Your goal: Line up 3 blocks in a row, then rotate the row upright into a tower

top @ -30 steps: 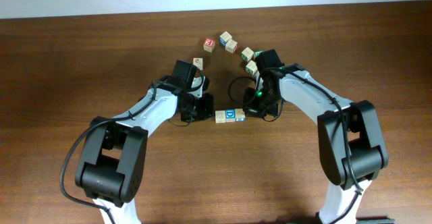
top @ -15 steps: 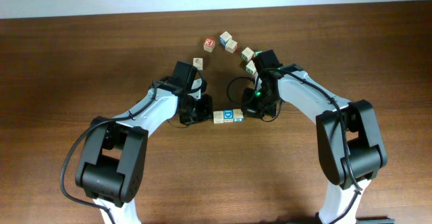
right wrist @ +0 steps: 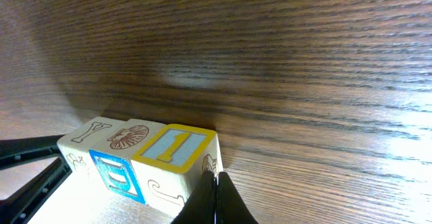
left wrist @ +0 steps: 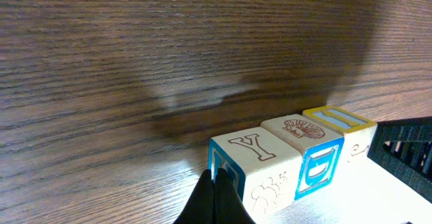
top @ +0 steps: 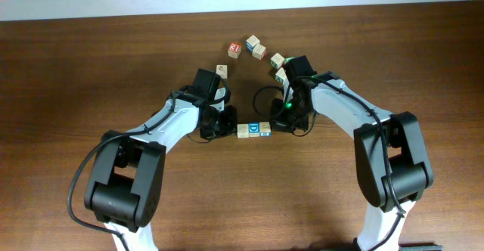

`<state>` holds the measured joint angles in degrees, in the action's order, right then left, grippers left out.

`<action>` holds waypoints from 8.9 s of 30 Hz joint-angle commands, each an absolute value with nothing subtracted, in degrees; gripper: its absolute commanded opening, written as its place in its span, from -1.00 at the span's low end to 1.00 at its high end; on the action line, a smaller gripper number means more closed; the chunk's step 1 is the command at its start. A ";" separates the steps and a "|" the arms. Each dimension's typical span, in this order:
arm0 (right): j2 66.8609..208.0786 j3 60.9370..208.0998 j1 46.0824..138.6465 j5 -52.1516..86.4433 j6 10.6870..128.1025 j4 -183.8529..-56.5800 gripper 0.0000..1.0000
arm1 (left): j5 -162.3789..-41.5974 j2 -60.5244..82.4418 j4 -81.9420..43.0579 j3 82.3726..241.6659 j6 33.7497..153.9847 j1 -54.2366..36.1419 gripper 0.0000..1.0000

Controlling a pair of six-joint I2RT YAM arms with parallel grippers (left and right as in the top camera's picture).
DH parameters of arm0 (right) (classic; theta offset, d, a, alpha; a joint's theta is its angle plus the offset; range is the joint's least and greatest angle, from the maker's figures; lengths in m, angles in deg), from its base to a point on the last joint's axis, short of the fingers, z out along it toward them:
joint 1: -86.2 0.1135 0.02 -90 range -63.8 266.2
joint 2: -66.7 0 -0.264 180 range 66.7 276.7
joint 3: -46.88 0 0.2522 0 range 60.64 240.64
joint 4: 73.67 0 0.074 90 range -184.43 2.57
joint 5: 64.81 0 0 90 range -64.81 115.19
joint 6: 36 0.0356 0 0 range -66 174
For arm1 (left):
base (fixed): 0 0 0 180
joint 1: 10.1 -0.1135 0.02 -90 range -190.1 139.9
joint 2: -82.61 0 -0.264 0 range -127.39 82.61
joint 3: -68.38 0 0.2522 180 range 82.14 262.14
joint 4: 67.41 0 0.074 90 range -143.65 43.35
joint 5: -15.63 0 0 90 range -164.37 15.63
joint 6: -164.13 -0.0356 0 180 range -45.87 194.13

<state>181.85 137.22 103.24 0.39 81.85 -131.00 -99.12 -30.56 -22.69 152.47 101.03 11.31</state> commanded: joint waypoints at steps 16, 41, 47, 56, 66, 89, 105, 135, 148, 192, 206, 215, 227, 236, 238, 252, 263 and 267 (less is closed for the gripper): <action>182.46 137.20 104.31 -4.13 79.47 -130.48 -0.92 | -101.66 -30.95 -23.91 152.25 101.03 12.03 -1.00; 182.46 137.20 104.31 -3.54 78.84 -130.67 -0.92 | -104.59 -30.69 -21.57 153.91 90.53 11.38 -1.00; 182.46 137.20 104.31 -3.54 78.84 -130.72 -0.92 | -104.02 -30.69 -21.42 154.04 89.86 11.05 -1.00; 182.46 137.20 104.31 -3.52 78.84 -130.70 -0.91 | -101.77 -30.69 -20.52 154.59 92.96 9.21 -1.00; 182.46 137.20 104.31 -3.54 78.86 -130.70 -0.91 | -101.51 -30.69 -19.30 155.03 92.94 9.24 -0.77; 182.46 137.20 104.31 -3.74 79.54 -131.35 -0.92 | -101.53 -30.91 -19.56 155.00 92.94 9.30 -1.00; 182.46 137.17 104.31 -2.47 80.61 -133.23 -0.91 | -101.51 -30.91 -19.56 155.00 92.92 9.28 -1.00; 181.06 138.77 105.45 -5.68 78.22 -131.35 -0.91 | -99.82 -30.91 -19.98 155.00 92.92 11.03 -1.00; 179.31 139.67 107.37 -5.20 78.22 -131.46 -0.91 | -99.82 -30.91 -19.96 155.00 92.92 11.03 -1.00; 177.54 146.51 116.16 1.94 78.47 -133.84 -0.92 | -99.85 -30.91 -19.96 155.00 92.92 11.03 -1.00; 177.65 146.49 116.22 1.92 78.49 -133.23 -0.91 | -99.80 -30.91 -19.69 155.00 92.92 10.61 -1.00; 177.63 146.49 116.13 1.92 78.47 -133.21 -0.92 | -99.85 -30.84 -17.90 156.86 92.44 6.53 -1.00; 177.61 155.84 114.04 1.92 75.14 -139.20 -0.84 | -94.60 -30.84 -8.50 169.78 87.95 1.19 -1.00; 177.50 179.49 107.54 10.03 67.27 -156.53 0.06 | -90.71 -29.36 6.67 189.30 79.06 -4.91 -0.92; 177.50 184.58 106.34 13.40 65.94 -161.23 0.45 | -89.70 -28.11 9.53 193.06 78.12 -5.78 -0.70; 165.74 199.38 104.81 33.55 64.98 -183.31 0.97 | -81.57 -22.38 15.04 196.25 78.12 -6.30 0.98; 153.92 198.46 104.88 35.49 63.34 -184.75 0.96 | -81.57 -22.38 15.04 196.25 78.12 -6.30 0.98; 152.37 198.44 104.88 35.60 62.58 -184.75 0.97 | -81.57 -22.38 15.04 196.25 78.12 -6.30 0.98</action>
